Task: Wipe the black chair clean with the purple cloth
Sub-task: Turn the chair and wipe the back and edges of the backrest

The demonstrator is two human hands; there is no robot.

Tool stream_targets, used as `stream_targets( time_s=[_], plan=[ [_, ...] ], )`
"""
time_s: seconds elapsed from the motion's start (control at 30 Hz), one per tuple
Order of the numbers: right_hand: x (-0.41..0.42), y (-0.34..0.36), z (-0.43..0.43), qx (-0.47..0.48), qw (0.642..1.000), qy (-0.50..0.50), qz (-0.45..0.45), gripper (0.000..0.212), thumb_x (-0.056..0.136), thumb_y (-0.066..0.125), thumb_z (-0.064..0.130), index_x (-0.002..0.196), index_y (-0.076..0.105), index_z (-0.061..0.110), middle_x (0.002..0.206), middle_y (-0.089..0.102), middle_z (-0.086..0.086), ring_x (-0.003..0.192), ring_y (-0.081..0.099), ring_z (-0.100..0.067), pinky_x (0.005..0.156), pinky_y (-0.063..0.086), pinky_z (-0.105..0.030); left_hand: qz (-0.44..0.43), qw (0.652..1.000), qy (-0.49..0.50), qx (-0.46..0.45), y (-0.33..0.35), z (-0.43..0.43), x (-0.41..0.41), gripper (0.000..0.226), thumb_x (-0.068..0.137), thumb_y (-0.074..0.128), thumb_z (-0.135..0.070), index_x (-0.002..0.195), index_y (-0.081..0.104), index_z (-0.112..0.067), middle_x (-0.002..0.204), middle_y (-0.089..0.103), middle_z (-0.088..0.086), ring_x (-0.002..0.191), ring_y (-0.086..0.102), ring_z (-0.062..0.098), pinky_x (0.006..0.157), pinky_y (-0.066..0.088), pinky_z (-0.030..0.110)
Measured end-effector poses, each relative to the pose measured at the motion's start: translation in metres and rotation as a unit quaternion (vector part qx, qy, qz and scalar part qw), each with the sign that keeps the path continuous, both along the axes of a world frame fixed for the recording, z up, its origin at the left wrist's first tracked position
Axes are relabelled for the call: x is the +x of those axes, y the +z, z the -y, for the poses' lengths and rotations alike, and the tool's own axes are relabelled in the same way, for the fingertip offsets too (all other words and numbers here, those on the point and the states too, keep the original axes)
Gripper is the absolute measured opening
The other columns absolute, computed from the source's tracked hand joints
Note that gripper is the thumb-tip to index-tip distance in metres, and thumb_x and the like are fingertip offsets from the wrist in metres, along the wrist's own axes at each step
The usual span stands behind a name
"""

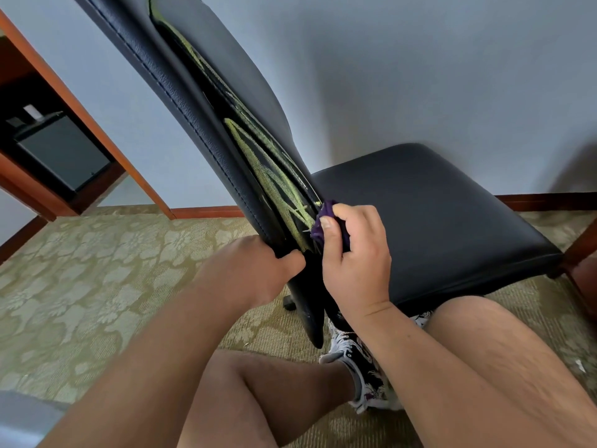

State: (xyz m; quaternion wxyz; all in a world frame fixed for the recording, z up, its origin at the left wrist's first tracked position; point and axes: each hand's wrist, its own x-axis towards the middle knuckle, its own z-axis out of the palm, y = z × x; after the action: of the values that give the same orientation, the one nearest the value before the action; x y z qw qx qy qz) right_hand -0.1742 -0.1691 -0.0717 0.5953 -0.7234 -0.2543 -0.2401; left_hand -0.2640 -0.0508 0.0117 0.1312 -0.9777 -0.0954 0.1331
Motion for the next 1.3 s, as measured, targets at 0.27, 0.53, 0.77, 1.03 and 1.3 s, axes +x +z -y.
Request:
stream_targets(
  time_s=[0.27, 0.53, 0.77, 1.03, 1.3],
  plan=[
    [-0.006, -0.042, 0.003, -0.01, 0.992, 0.041, -0.115, 0.014, 0.1, 0.054, 0.02, 0.108, 0.063, 0.013, 0.101, 0.055, 0.005, 0.09, 0.056, -0.012, 0.075, 0.051, -0.03, 0.013, 0.994, -0.105, 0.037, 0.0, -0.007, -0.002, 0.024, 0.093, 0.046, -0.011, 0.112, 0.036, -0.018, 0.089, 0.061, 0.004, 0.087, 0.061, 0.028, 0.074, 0.055, 0.04],
    [-0.022, -0.037, 0.011, 0.054, 0.978, 0.056, -0.192, 0.009, 0.097, 0.061, 0.021, 0.102, 0.055, 0.025, 0.096, 0.058, 0.013, 0.09, 0.057, -0.004, 0.076, 0.041, -0.009, -0.014, 0.994, -0.1, 0.045, 0.002, -0.005, -0.001, 0.028, 0.094, 0.043, -0.007, 0.12, 0.039, -0.017, 0.096, 0.061, 0.005, 0.095, 0.059, 0.028, 0.08, 0.054, 0.04],
    [-0.029, -0.027, 0.011, -0.003, 0.994, 0.078, -0.078, 0.003, 0.093, 0.068, 0.02, 0.094, 0.065, 0.021, 0.094, 0.058, 0.013, 0.089, 0.06, -0.011, 0.073, 0.051, -0.027, -0.029, 0.994, -0.101, 0.032, 0.01, 0.002, 0.0, 0.024, 0.099, 0.041, -0.017, 0.123, 0.041, -0.017, 0.097, 0.06, 0.003, 0.098, 0.059, 0.025, 0.083, 0.052, 0.039],
    [-0.033, -0.028, 0.005, -0.035, 0.993, 0.049, -0.101, 0.013, 0.093, 0.066, 0.018, 0.082, 0.059, 0.02, 0.081, 0.056, 0.012, 0.075, 0.056, -0.013, 0.061, 0.05, -0.038, -0.014, 0.993, -0.11, 0.033, 0.01, 0.002, -0.001, 0.024, 0.099, 0.042, -0.018, 0.123, 0.044, -0.015, 0.095, 0.062, 0.004, 0.096, 0.06, 0.026, 0.081, 0.054, 0.038],
    [-0.031, -0.002, 0.001, 0.003, 0.996, 0.047, -0.071, 0.01, 0.093, 0.069, 0.019, 0.083, 0.066, 0.018, 0.079, 0.06, 0.012, 0.074, 0.059, -0.011, 0.058, 0.049, -0.032, -0.013, 0.99, -0.128, 0.05, 0.006, -0.002, -0.001, 0.034, 0.098, 0.043, -0.022, 0.13, 0.033, -0.02, 0.103, 0.062, 0.005, 0.099, 0.06, 0.026, 0.084, 0.052, 0.04]
  ],
)
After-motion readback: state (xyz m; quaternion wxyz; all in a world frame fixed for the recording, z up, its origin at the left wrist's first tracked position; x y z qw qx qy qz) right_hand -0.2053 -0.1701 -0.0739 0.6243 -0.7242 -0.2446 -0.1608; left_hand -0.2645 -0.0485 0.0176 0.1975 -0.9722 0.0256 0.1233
